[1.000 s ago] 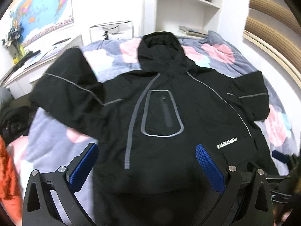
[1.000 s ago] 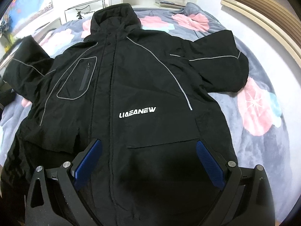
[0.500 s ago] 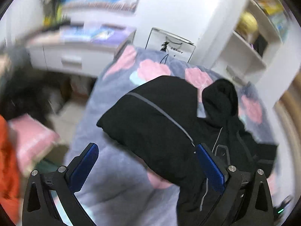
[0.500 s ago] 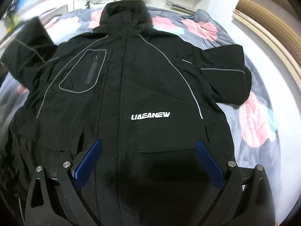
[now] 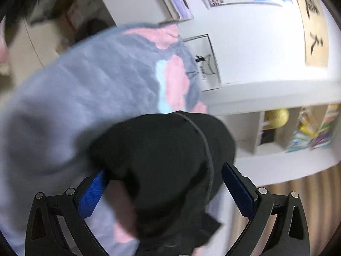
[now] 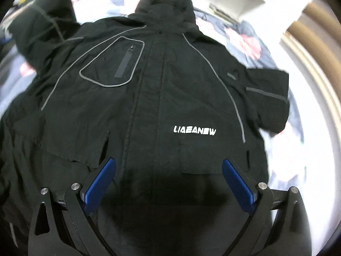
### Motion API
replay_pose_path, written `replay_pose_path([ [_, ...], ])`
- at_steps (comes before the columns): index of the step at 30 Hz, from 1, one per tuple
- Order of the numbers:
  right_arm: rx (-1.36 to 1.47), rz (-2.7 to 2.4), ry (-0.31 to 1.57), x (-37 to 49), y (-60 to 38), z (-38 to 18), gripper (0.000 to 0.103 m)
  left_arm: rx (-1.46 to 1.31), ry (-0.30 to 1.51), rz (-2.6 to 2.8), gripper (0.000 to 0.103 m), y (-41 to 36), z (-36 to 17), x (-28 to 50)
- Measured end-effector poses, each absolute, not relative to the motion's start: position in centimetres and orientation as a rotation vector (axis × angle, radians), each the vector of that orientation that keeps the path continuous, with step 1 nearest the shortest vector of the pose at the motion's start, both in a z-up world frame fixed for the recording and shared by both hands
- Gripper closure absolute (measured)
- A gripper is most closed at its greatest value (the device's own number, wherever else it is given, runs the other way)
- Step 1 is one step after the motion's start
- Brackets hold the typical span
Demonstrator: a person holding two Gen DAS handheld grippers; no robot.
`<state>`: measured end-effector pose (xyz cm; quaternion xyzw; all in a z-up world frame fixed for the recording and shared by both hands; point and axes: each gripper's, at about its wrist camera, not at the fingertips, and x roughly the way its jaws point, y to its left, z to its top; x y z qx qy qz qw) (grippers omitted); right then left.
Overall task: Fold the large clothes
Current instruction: 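Grasp the black jacket's sleeve with the left gripper and lift it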
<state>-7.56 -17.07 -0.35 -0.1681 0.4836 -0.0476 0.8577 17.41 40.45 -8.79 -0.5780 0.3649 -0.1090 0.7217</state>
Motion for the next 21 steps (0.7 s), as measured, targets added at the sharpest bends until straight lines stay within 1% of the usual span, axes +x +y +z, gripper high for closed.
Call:
replay_pose_path([
  [1, -0.401, -0.107, 1.0, -7.8, -16.4, -0.5, 0.002, -1.292, 0.8, -0.276, 0.018, 40.1, -8.8, 18.0],
  [2, -0.442, -0.113, 0.987, -8.0, -15.9, -0.6, 0.002, -1.289, 0.798, -0.298, 0.054, 39.8, -8.5, 18.5],
  [3, -0.485, -0.121, 0.973, -8.1, -15.4, -0.7, 0.002, -1.265, 0.804, -0.314, 0.079, 39.5, -7.9, 18.9],
  [5, -0.607, -0.14, 0.927, -8.7, -13.8, -1.2, 0.002, -1.162, 0.749, -0.325, 0.086, 38.9, -5.4, 18.3],
  [8, -0.721, -0.131, 0.87, -9.7, -12.0, -1.8, 0.002, -0.892, 0.626, -0.246, 0.091, 37.3, 0.3, 13.8],
  [10, -0.731, -0.099, 0.871, -10.1, -11.5, -2.1, 0.002, -0.76, 0.582, -0.173, 0.091, 36.5, 2.3, 10.3],
  [11, -0.721, -0.083, 0.881, -10.1, -11.3, -2.3, 0.002, -0.739, 0.586, -0.137, 0.091, 36.6, 2.3, 9.1],
  [13, -0.676, -0.053, 0.912, -9.9, -11.5, -2.6, 0.002, -0.738, 0.646, -0.045, 0.091, 37.3, 0.8, 7.5],
  [16, -0.542, -0.003, 0.963, -8.9, -12.5, -2.2, 0.002, -0.791, 0.843, -0.003, 0.091, 38.5, -5.1, 7.6],
  [17, -0.492, 0.006, 0.974, -8.5, -13.1, -1.9, 0.002, -0.863, 0.901, -0.01, 0.09, 39.3, -7.4, 7.5],
  [18, -0.46, 0.007, 0.979, -8.2, -13.4, -1.7, 0.002, -0.952, 0.912, -0.035, 0.086, 40.3, -9.1, 7.1],
  [19, -0.409, 0.004, 0.989, -7.8, -14.1, -1.2, 0.002, -1.059, 0.889, -0.074, 0.083, 41.3, -10.5, 6.3],
  [20, -0.375, -0.002, 0.995, -7.6, -14.8, -0.9, 0.002, -1.15, 0.857, -0.099, 0.078, 42.1, -11.4, 5.2],
  [21, -0.339, -0.013, 0.998, -7.4, -15.6, -0.6, 0.002, -1.197, 0.829, -0.105, 0.067, 42.7, -11.7, 4.5],
])
